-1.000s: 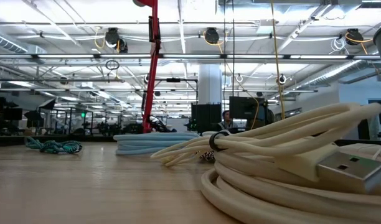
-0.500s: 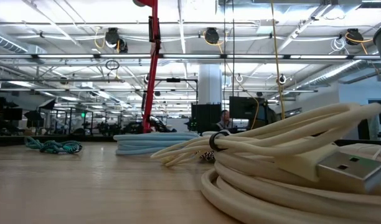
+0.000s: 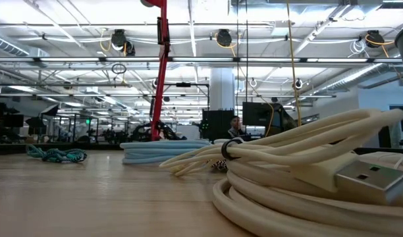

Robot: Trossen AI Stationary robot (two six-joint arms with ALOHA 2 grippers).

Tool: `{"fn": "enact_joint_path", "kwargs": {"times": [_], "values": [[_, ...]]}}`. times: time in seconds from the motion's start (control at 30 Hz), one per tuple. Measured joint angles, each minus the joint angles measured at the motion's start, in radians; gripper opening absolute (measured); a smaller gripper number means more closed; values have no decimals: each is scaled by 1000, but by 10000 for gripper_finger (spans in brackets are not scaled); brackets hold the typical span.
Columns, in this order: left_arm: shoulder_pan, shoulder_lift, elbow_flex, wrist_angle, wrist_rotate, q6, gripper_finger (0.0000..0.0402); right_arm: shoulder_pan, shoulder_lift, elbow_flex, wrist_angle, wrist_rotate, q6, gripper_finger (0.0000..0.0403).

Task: Pick & Place USB Port
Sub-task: Put the right blue black charger cable into the transparent bin

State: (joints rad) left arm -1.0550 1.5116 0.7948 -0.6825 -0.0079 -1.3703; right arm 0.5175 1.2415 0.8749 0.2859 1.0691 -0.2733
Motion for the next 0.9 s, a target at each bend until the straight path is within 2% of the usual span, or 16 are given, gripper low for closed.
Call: {"fn": "enact_joint_path", "kwargs": {"times": [0.1, 0.33, 0.9], "values": [[0, 0, -6, 4, 5, -20, 23, 0, 0, 0, 0, 0, 0, 212], [0, 0, -7, -1, 8, -67, 79, -1, 0, 0, 0, 0, 0, 212], [20, 0, 26, -8, 11, -79, 60, -11, 0, 0, -4, 3, 21, 212]]}}
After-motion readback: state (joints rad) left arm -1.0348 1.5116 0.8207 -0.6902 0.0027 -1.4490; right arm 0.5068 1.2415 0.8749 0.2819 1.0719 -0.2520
